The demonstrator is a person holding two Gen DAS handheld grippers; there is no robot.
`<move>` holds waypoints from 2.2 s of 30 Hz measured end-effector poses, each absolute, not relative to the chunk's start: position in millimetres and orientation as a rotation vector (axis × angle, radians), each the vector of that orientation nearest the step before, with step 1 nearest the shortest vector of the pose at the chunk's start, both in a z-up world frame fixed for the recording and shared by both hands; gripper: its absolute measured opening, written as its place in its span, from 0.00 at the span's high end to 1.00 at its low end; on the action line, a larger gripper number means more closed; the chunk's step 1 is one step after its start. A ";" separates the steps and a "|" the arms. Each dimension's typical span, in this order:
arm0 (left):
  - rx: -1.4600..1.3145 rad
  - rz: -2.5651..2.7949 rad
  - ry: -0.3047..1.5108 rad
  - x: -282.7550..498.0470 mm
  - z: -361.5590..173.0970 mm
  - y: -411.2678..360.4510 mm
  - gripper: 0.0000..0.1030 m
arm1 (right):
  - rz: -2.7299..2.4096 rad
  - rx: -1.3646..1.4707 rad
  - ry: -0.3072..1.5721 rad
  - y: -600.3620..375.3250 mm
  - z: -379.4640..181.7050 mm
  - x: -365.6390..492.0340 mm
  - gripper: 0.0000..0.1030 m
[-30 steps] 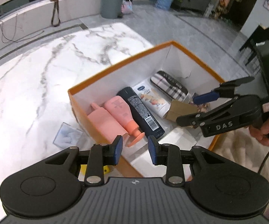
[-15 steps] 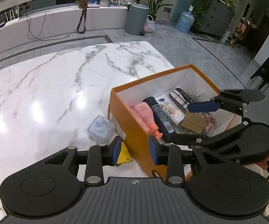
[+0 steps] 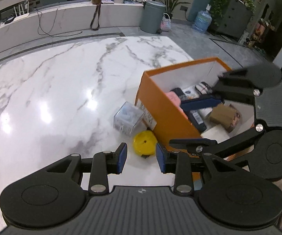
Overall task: Organize rigid objects
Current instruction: 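Move the right tool to the yellow tape measure while the left tool approaches the clear cube, then grasp the yellow tape measure with the right tool and lift it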
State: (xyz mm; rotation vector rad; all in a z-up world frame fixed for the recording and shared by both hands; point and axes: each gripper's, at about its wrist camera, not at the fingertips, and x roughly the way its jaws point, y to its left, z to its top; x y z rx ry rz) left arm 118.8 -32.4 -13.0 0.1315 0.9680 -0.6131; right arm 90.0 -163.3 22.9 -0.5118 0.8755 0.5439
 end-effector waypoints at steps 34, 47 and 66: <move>0.139 -0.660 1.008 147.7 -86.0 -8.7 0.60 | 0.789 -1.024 1.350 -99.8 -82.4 177.3 0.45; 0.124 -0.646 1.007 151.7 -83.3 1.4 0.59 | 0.822 -0.904 1.293 -82.3 -67.9 169.1 0.93; 0.183 -0.720 1.000 144.3 -88.3 -9.0 0.55 | 0.797 -1.051 1.368 -106.3 -96.3 165.8 0.44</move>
